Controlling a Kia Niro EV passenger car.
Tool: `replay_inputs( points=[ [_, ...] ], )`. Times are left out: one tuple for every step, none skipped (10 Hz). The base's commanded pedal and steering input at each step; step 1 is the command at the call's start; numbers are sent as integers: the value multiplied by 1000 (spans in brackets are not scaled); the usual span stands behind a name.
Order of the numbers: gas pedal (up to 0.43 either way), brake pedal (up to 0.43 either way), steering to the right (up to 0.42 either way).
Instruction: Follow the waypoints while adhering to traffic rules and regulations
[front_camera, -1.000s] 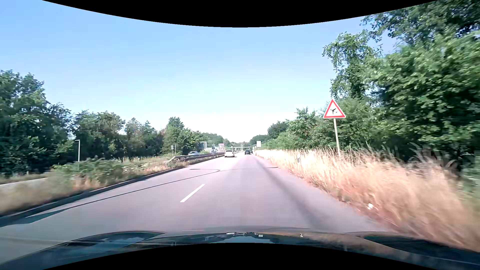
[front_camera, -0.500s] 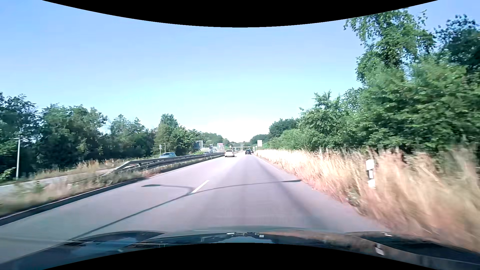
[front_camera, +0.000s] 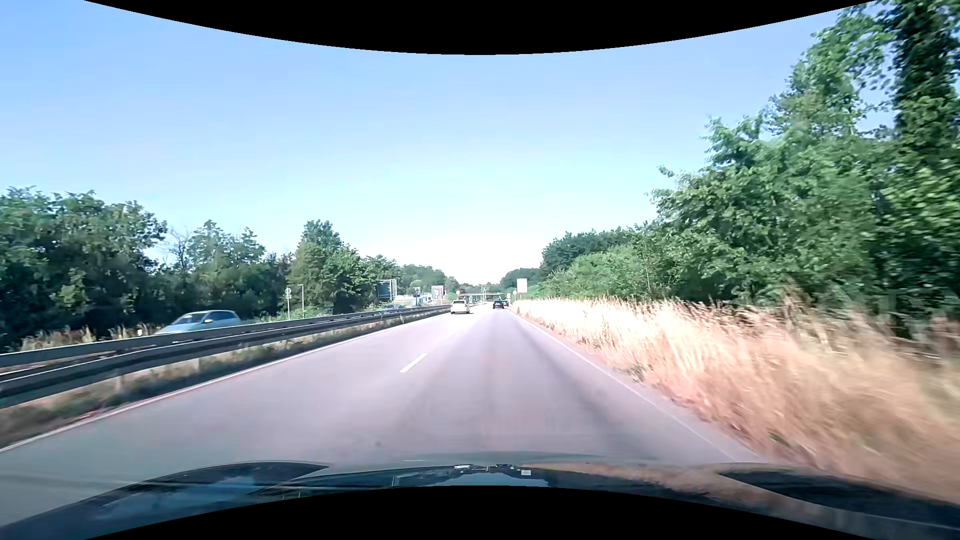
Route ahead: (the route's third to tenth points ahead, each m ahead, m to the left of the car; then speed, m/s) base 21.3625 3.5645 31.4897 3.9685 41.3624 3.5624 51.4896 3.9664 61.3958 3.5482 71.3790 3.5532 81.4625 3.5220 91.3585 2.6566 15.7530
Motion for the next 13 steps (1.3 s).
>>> replay_inputs(
  points=[
    [189,0,-2],
    [177,0,-2],
    [169,0,-2],
    [157,0,-2],
    [157,0,-2],
    [157,0,-2],
    [157,0,-2],
    [157,0,-2],
    [157,0,-2],
    [157,0,-2],
    [157,0,-2],
    [157,0,-2],
    [157,0,-2]
  ],
)
